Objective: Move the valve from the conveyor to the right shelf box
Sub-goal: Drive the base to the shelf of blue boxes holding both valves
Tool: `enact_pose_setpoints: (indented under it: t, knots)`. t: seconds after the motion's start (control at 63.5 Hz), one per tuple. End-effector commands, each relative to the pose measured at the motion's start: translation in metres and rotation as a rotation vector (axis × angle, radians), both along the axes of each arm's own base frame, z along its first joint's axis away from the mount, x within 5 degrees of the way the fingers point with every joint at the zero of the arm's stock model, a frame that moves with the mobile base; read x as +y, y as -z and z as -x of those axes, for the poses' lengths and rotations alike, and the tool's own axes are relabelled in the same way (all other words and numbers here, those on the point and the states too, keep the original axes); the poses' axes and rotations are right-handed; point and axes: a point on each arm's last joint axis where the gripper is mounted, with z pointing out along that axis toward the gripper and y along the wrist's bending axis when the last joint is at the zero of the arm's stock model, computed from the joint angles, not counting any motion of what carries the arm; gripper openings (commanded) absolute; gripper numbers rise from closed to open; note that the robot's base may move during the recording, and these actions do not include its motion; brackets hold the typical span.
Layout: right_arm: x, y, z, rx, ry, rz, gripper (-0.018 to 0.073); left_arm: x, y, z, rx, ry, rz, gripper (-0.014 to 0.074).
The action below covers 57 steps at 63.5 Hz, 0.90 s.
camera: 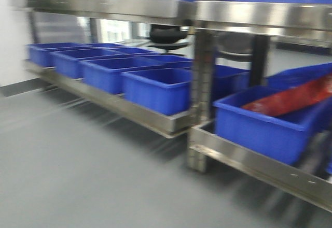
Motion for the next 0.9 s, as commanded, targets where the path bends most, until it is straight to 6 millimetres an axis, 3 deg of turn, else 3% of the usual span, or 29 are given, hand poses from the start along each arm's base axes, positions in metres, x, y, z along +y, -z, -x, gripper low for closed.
enact_pose_setpoints:
  t: [0.0, 0.882]
  knots:
    - [-0.0013, -0.0126, 0.0022, -0.091, 0.016, -0.007, -0.0154, -0.0011, -0.0097, 0.0039, -0.075, 0.003, 0.012, -0.0111]
    - [-0.0013, -0.0126, 0.0022, -0.091, 0.016, -0.007, -0.0154, -0.0011, -0.0097, 0.0039, -0.075, 0.003, 0.012, -0.0111]
